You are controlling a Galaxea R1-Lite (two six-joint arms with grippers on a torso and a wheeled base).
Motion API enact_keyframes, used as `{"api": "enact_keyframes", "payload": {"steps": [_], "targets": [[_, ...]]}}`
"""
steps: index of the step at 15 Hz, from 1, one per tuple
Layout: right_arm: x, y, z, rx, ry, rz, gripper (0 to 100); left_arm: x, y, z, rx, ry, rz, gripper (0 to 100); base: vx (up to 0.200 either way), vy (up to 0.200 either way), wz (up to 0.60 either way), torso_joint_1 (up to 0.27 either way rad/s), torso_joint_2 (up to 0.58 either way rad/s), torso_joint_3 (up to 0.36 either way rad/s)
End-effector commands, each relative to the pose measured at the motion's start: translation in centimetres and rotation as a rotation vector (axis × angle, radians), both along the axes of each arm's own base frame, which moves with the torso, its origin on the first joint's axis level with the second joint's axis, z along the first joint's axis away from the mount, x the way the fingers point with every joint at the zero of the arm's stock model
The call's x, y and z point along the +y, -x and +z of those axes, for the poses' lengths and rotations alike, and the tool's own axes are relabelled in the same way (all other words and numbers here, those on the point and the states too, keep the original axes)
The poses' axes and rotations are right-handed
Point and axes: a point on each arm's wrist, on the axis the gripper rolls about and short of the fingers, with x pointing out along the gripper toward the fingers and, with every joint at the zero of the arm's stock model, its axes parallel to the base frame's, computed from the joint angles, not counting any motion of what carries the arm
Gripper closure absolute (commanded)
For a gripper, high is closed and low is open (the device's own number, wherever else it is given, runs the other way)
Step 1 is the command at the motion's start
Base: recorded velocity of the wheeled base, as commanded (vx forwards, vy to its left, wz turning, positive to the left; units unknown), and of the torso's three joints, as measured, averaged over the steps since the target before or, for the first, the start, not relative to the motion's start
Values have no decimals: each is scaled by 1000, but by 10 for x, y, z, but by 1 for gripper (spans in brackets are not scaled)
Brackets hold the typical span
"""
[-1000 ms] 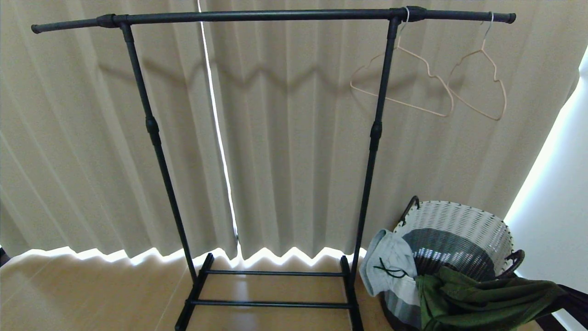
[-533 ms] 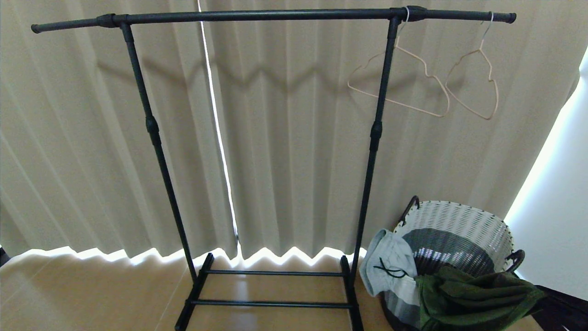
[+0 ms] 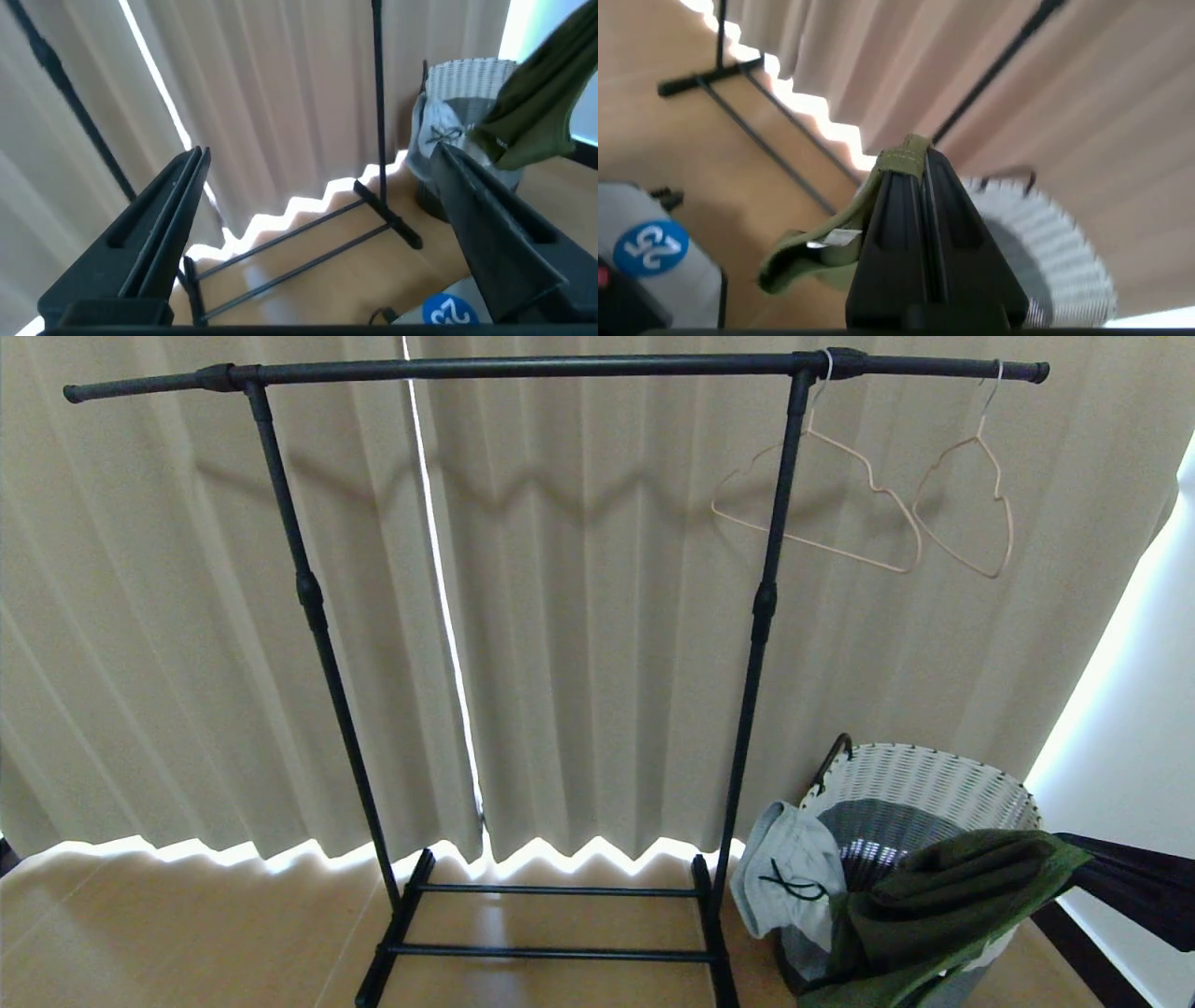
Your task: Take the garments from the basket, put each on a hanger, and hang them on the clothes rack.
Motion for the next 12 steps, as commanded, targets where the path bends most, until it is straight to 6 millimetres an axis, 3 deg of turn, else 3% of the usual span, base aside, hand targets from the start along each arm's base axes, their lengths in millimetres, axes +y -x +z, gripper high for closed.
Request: {"api": "enact_keyframes", "payload": {"steps": [1,5,7,8,9,11,12], "targets": [[5,-11,12,-2,-19,22,100,-2,-54,37,76,-2,-50,0,0,0,0,0,0,0],[24,-39,27,81,-125,62,100,-23,-114,38,172,-21,-187,0,0,0,0,0,0,0],[27,-46,27,92,-123,62,100,-32,-129,37,180,-31,-196,0,0,0,0,0,0,0],[31,-53,29,99,-122,72,100,-54,-146,34,189,-52,-208,0,0,0,0,0,0,0],[32,-53,30,99,-123,76,100,-59,-148,32,192,-55,-215,0,0,0,0,0,0,0],[37,-58,34,117,-157,90,100,-95,-157,22,232,-59,-278,0,0,0,0,0,0,0],[39,-58,36,120,-171,94,100,-102,-159,21,233,-55,-291,0,0,0,0,0,0,0]]}}
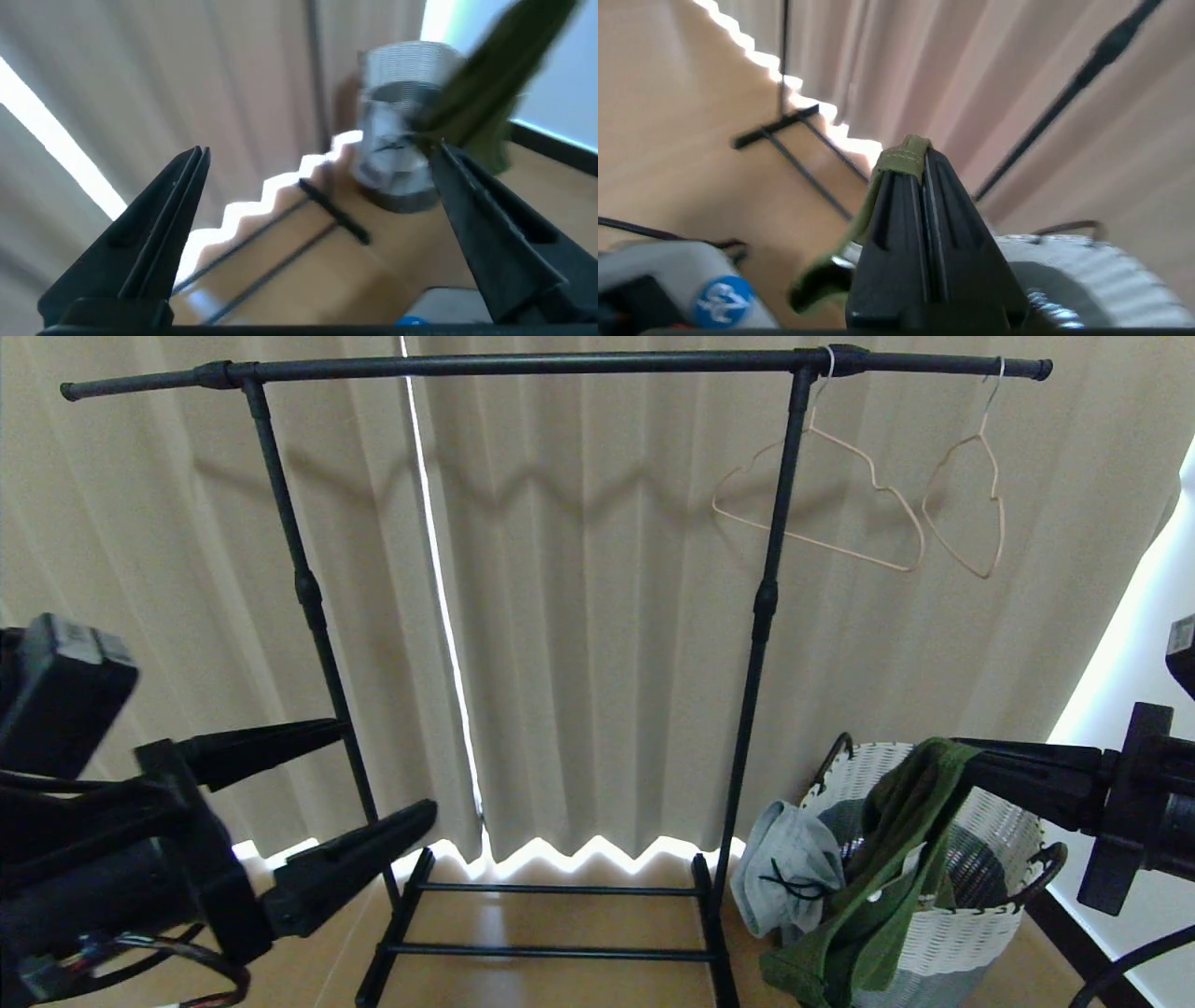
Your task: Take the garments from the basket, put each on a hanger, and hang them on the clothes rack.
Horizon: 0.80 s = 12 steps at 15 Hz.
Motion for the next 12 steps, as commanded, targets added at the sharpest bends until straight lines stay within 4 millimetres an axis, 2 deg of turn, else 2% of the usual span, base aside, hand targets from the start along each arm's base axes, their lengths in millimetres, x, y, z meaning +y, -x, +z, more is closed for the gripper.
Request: {"api": "enact_keyframes", "payload": {"steps": [1,2,4,5,6,8,10,11,12], "targets": [[7,-6,3,17,-20,19,100,-41,-20,-18,83,-33,-72,0,0,0,0,0,0,0],[9,-11,7,24,-38,17,100,-62,-27,-25,98,-47,-95,0,0,0,0,0,0,0],[13,-17,10,21,-43,22,100,-88,-31,-37,138,-65,-127,0,0,0,0,0,0,0],[14,-18,10,16,-44,27,100,-96,-30,-39,149,-57,-139,0,0,0,0,0,0,0],[21,-21,11,4,-63,50,100,-118,-26,-44,177,-26,-163,0,0,0,0,0,0,0],[26,-22,13,-6,-100,64,100,-146,-22,-54,210,-9,-178,0,0,0,0,0,0,0],[26,-21,14,-9,-103,68,100,-166,-22,-65,231,4,-172,0,0,0,0,0,0,0],[26,-20,15,-17,-110,69,100,-185,-27,-77,214,42,-132,0,0,0,0,0,0,0],[26,-20,16,-17,-114,69,100,-193,-32,-85,194,55,-110,0,0,0,0,0,0,0]]}}
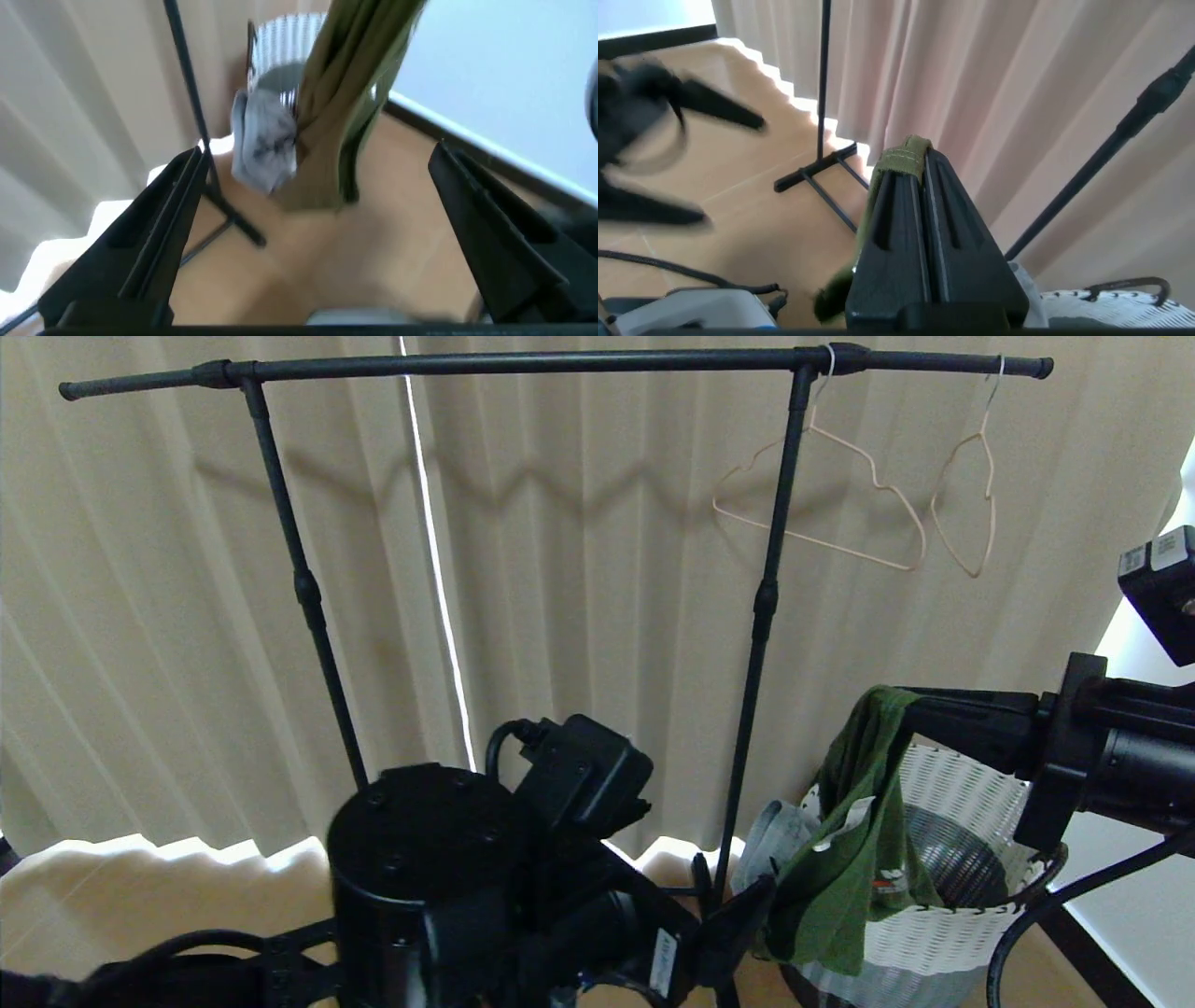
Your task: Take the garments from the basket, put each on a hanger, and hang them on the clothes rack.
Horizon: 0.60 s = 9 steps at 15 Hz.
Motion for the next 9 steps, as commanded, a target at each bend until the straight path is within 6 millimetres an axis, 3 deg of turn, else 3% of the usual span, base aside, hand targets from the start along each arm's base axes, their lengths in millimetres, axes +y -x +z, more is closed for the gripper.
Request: {"api": "enact_keyframes", "payload": {"steps": [1,9], "targets": [[0,1,1,-6,-3,2,100,-30,-8,-33,12,-24,19,0,0,0,0,0,0,0],[1,12,10,-44,-22,34,100,-48,-21,-50,12,-64,19,0,0,0,0,0,0,0]]}}
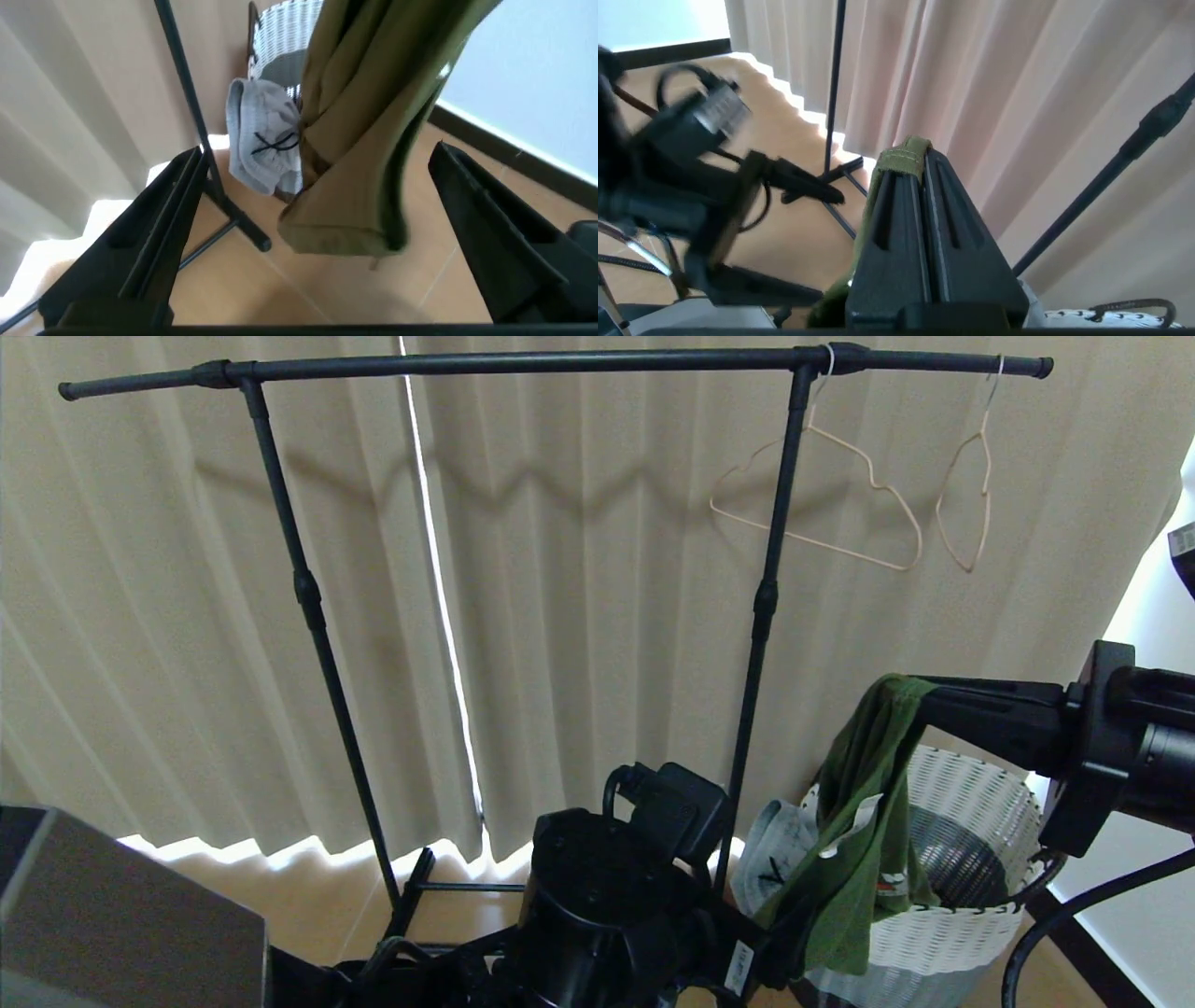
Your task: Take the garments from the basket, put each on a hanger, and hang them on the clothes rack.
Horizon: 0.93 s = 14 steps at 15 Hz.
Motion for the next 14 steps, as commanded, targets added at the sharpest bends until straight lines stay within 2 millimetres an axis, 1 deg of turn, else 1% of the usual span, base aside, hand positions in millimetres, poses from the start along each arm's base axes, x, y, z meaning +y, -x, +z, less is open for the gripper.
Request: {"api": "enact_keyframes", "payload": {"steps": [1,2,3,5,6,9,11,14], "targets": [[0,2,1,-7,-3,3,100,-2,-5,-9,12,-21,9,0,0,0,0,0,0,0],[0,2,1,-7,-3,3,100,-1,-8,-14,17,-33,17,0,0,0,0,0,0,0],[-1,3,2,-12,-6,3,100,2,-15,-21,22,-57,43,0,0,0,0,0,0,0],[-2,5,4,-20,-10,3,100,7,-22,-28,31,-80,67,0,0,0,0,0,0,0],[-2,5,4,-22,-11,3,100,7,-22,-28,31,-80,67,0,0,0,0,0,0,0],[-3,6,4,-22,-13,3,100,6,-23,-38,48,-108,65,0,0,0,0,0,0,0],[-3,6,5,-24,-13,3,100,13,-19,-46,42,-164,54,0,0,0,0,0,0,0],[-5,10,6,-32,-18,4,100,15,-18,-47,28,-188,45,0,0,0,0,0,0,0]]}}
